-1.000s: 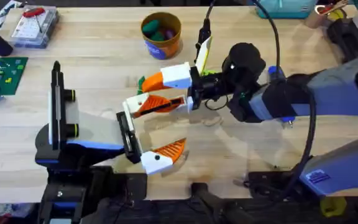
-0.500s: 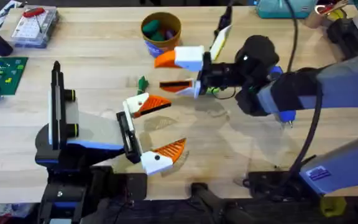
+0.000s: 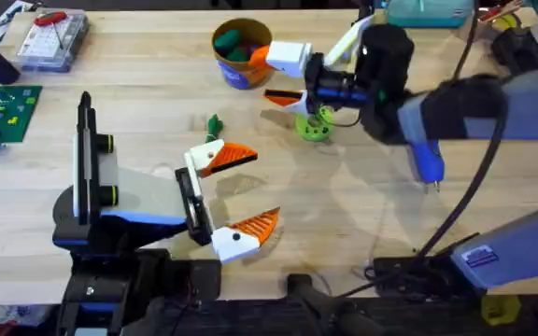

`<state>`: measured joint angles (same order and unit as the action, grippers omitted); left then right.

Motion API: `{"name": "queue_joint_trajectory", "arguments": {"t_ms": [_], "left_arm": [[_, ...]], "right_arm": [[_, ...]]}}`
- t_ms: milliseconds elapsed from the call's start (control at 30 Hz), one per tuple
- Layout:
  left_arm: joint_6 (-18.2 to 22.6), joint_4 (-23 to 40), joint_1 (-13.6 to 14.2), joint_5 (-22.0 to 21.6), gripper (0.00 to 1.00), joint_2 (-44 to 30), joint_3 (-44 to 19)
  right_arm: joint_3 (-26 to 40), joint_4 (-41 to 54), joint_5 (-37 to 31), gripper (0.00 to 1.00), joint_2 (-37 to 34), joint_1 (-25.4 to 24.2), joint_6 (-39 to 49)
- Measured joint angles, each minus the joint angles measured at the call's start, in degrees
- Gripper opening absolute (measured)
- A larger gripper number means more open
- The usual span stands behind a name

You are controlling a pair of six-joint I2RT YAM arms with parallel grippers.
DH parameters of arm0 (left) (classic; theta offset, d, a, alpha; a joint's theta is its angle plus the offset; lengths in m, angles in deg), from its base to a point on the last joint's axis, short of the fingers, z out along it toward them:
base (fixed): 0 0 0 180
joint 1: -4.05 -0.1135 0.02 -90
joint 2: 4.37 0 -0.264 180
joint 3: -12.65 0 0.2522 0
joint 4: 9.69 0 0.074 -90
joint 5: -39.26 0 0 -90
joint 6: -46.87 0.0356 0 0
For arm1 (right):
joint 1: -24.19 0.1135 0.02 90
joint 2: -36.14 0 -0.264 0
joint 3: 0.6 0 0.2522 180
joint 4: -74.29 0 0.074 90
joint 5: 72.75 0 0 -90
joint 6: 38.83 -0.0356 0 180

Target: Pick up the gripper from the table and insert it into the empty holder that is missing its gripper. Then pick up a screw, insert it into the mounting hole, and use the screwdriver to tighten it. Finally, clean up the table by picking up the vegetable and placing it into the bucket.

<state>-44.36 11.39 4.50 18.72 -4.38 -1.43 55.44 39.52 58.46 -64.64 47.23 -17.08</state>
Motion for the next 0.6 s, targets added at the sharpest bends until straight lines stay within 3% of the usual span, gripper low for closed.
{"name": "queue_joint_trajectory", "arguments": {"t_ms": [167, 333, 600], "left_arm": [[0.0, 0.0, 0.0, 0.0, 0.986, 0.0, 0.0], [0.2, 0.0, 0.0, 0.0, 0.986, 0.0, 0.0], [0.4, 0.0, 0.0, 0.1, 0.986, 0.0, 0.0]], "right_arm": [[7.2, 26.0, -1.8, 0.995, 4.2, -2.3, 11.9], [14.6, 53.4, -7.4, 0.995, 14.8, -3.0, 26.0], [20.4, 83.3, -19.7, 0.995, 31.6, -3.0, 42.3]]}}
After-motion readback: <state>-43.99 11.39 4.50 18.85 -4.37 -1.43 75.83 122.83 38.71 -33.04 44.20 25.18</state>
